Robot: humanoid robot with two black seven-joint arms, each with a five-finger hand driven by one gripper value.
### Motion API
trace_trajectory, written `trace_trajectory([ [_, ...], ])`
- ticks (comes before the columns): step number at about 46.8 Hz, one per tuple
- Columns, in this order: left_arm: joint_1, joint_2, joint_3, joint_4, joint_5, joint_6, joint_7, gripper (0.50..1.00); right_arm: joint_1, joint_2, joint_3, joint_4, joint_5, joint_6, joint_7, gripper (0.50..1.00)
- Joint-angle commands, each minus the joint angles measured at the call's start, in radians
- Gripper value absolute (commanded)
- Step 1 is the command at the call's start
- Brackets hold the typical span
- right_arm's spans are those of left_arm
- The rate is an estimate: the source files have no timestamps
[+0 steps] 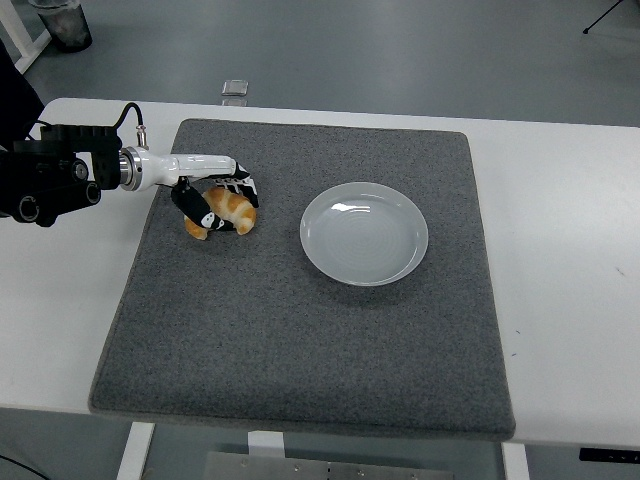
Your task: Place the bread on the plate
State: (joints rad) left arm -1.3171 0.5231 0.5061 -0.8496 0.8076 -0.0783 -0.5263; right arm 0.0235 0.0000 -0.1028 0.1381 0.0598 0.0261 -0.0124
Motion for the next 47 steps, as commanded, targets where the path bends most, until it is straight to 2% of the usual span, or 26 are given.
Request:
trace_trajectory([
  [1,-0.001,0.000,0.000,0.004,0.010,0.000,0.000,0.500,0.001,0.000,0.000,0.000,0.002,0.000,0.000,0.952],
  [11,-0.001,-0.001,-0.001,0.015,0.010,0.005,0.002,0.500,0.001,0.000,0.000,0.000,0.000,0.000,0.000,0.952],
  [24,-0.022,-0.002,-0.003,0.011,0.012,0.049,0.002,0.500,0.000,0.000,0.000,0.000,0.000,0.000,0.000,0.952],
  [31,-0.106,0.006,-0.008,0.001,0.007,0.049,0.000,0.500,0.000,0.000,0.000,0.000,0.002,0.000,0.000,0.952],
  [40,-0.180,0.034,-0.073,-0.009,0.004,0.026,0.002,0.500,0.001,0.000,0.000,0.000,0.000,0.000,0.000,0.952],
  [47,-0.263,0.061,-0.107,-0.014,-0.011,-0.037,0.002,0.500,0.001,0.000,0.000,0.001,0.000,0.000,0.000,0.952],
])
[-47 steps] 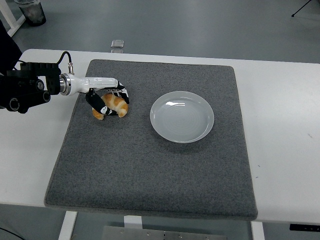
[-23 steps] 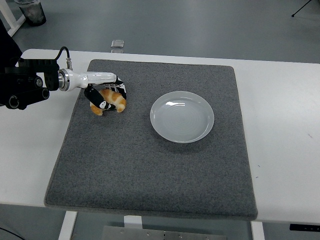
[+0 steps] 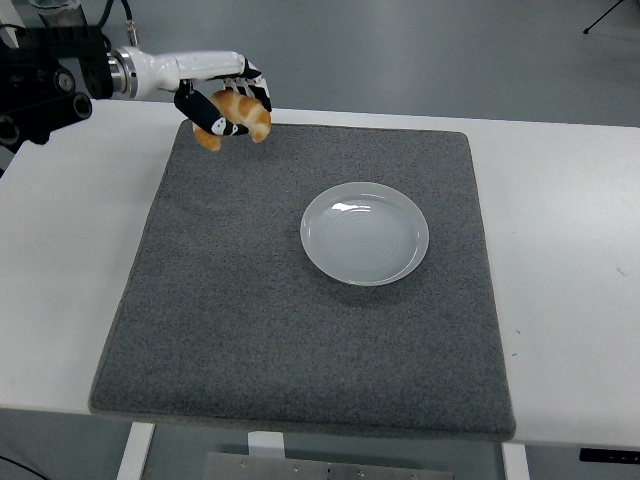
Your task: Place the bread on the plate
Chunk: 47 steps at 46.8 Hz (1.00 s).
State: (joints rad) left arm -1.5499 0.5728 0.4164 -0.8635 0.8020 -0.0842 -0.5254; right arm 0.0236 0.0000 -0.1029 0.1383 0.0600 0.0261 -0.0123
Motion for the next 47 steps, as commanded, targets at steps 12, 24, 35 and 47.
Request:
trace_trajectory([
  [12,-0.056,0.012,-0.070,-0.051,0.003,-0.054,0.001,0.500,-0.001,0.000,0.000,0.000,0.000,0.000,0.000,0.952],
  [24,-0.056,-0.037,-0.136,-0.063,0.013,-0.052,-0.004,0.500,0.001,0.000,0.000,0.000,0.000,0.000,0.000,0.952],
  [35,-0.042,-0.122,-0.159,-0.065,0.013,-0.045,-0.011,0.500,-0.001,0.000,0.000,0.000,0.000,0.000,0.000,0.952],
  [47,-0.032,-0.185,-0.157,-0.103,0.019,-0.040,-0.010,0.500,0.001,0.000,0.000,0.001,0.000,0.000,0.000,0.952],
])
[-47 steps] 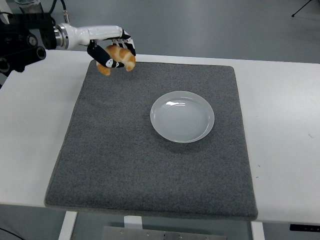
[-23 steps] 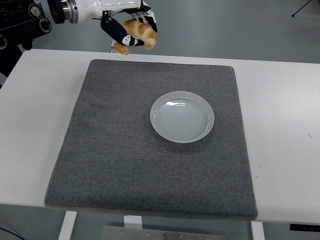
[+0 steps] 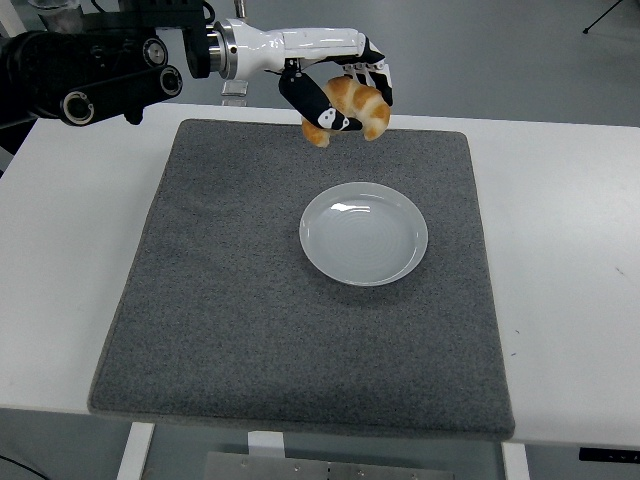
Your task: Place the bread on the plate
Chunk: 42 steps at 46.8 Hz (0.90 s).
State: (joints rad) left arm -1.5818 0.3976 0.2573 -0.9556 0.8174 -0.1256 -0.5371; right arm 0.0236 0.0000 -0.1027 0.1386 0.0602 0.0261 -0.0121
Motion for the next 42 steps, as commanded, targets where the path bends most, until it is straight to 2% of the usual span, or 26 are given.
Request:
trace_trajectory([
  [1,0.000,-0.014,0.002,-0.012,0.005,0.001,0.002,0.500,-0.001,0.000,0.000,-0.001,0.000,0.000,0.000,0.952],
  [15,0.083,-0.069,0.005,-0.014,0.071,0.010,0.006,0.500,-0.001,0.000,0.000,-0.001,0.000,0.000,0.000,0.952],
  [28,0.158,-0.103,0.016,0.034,0.111,0.043,0.012,0.500,0.001,0.000,0.000,-0.001,0.001,0.000,0.000,0.952],
  [33,0.192,-0.134,0.016,0.057,0.141,0.081,0.012,0.500,0.001,0.000,0.000,0.001,0.001,0.000,0.000,0.952],
  [42,0.238,-0.144,0.026,0.060,0.187,0.132,0.016,0.500,-0.001,0.000,0.000,-0.001,0.000,0.000,0.000,0.952],
])
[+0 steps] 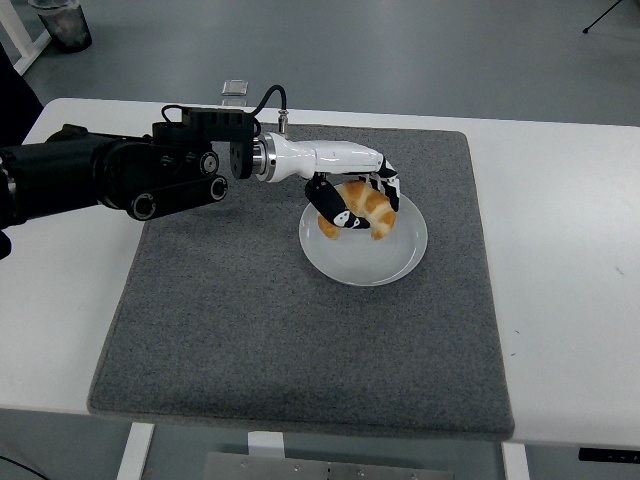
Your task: Place the bread on the plate
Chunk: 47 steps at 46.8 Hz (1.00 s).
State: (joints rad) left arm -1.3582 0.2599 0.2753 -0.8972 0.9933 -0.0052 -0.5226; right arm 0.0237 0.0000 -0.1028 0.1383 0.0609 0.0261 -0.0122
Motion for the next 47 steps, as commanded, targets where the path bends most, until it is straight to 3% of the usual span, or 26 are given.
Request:
trace_trajectory([
  [1,0.019,-0.010,0.013,0.004,0.018,0.017,0.001,0.500,-0.001,0.000,0.000,0.000,0.000,0.000,0.000,0.952],
  [17,0.048,-0.060,0.021,0.053,0.031,0.108,0.016,0.500,0.001,0.000,0.000,0.000,-0.001,0.000,0.000,0.952],
  [47,0.102,-0.097,0.048,0.109,0.033,0.139,0.055,0.500,-0.001,0.000,0.000,0.000,-0.001,0.000,0.000,0.952],
])
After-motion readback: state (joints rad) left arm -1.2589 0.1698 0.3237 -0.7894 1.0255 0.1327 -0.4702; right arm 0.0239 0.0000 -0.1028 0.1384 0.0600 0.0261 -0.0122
